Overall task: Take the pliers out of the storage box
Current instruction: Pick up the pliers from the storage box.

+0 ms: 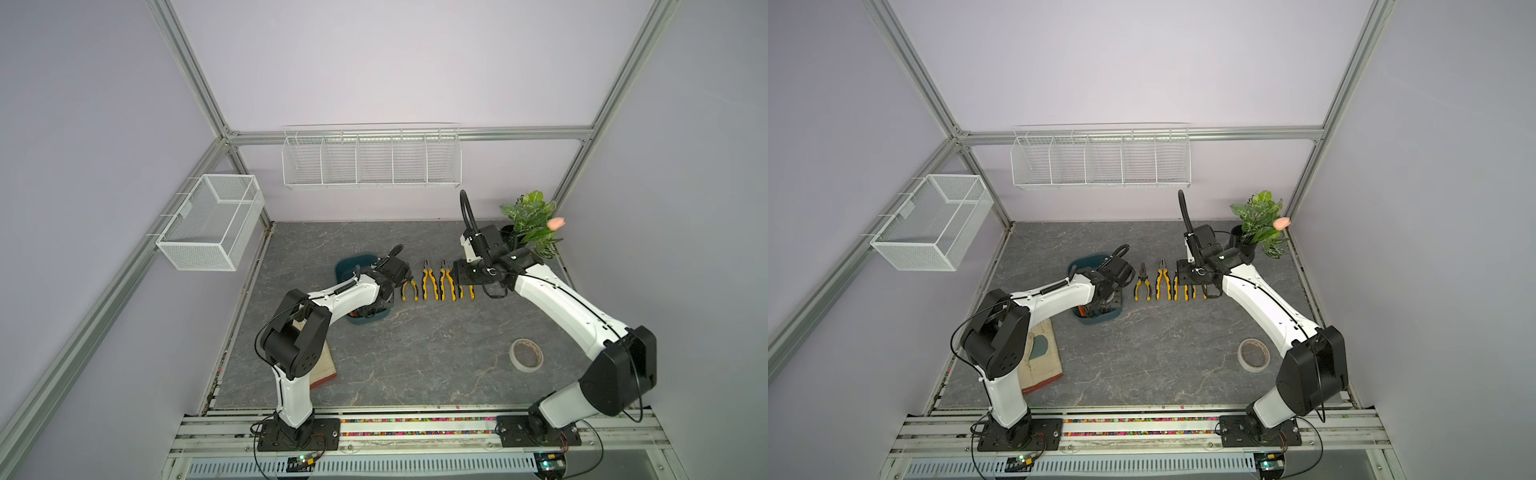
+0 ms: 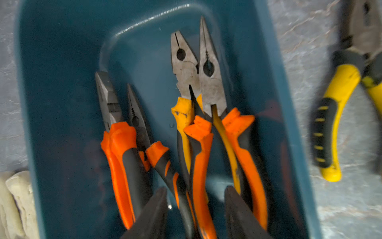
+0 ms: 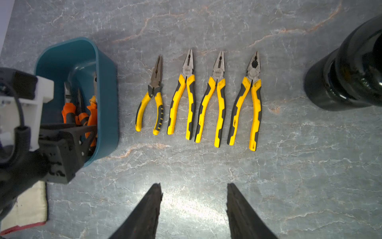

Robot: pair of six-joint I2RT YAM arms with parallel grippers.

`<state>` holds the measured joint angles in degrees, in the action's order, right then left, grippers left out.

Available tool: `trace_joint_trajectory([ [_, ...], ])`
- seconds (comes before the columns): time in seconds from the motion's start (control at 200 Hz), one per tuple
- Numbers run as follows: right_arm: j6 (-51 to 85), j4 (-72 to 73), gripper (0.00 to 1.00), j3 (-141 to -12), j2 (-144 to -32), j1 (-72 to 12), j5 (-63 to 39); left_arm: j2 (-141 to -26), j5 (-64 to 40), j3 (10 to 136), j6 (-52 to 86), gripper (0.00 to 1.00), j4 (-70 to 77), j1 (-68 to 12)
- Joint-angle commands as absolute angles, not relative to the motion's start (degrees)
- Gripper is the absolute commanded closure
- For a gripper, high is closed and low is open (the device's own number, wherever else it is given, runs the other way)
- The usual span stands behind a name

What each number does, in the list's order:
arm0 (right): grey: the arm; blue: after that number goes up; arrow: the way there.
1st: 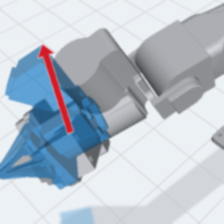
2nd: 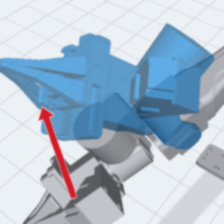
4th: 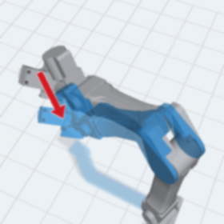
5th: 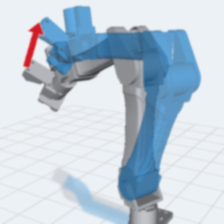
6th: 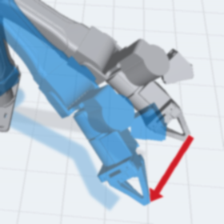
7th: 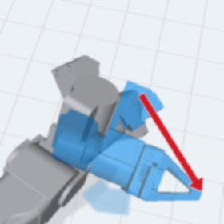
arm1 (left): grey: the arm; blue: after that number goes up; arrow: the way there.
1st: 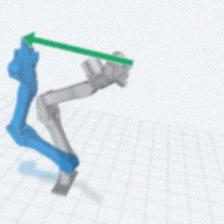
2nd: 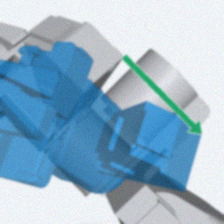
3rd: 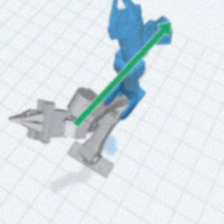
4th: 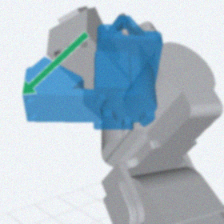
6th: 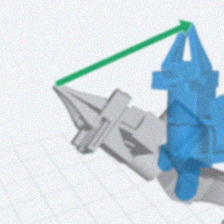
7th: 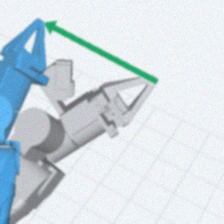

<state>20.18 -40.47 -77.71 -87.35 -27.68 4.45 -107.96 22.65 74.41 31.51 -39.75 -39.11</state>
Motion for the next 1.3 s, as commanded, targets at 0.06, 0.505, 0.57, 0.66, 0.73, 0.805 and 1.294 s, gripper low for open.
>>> trace_joint_trajectory([
  [0.06,21.10,-38.07,0.46,-74.94,-84.46,-27.45,3.09,-108.90,19.00,75.28,34.37,0.57,-40.17,-37.63],
  [0.505,21.40,-38.35,0.47,-74.40,-83.90,-27.39,2.99,-109.54,16.09,71.34,34.38,0.68,-36.59,-36.17],
  [0.57,21.49,-38.41,0.47,-74.27,-83.85,-27.41,2.99,-109.25,15.83,70.69,34.41,0.72,-36.02,-36.04],
  [0.66,21.75,-38.50,0.47,-74.18,-84.06,-27.42,2.81,-109.33,15.27,70.08,34.12,0.75,-35.38,-35.60],
  [0.73,21.89,-38.43,0.47,-74.09,-84.01,-27.42,2.55,-109.27,13.82,69.33,34.02,0.84,-34.46,-35.05],
  [0.805,22.06,-38.26,0.47,-73.83,-84.06,-27.42,2.29,-108.76,12.54,68.44,33.79,1.00,-33.71,-34.53],
  [1.294,21.88,-39.48,0.47,-75.30,-87.29,-27.67,1.36,-86.36,23.05,64.23,26.24,1.00,-35.53,-35.10],
])
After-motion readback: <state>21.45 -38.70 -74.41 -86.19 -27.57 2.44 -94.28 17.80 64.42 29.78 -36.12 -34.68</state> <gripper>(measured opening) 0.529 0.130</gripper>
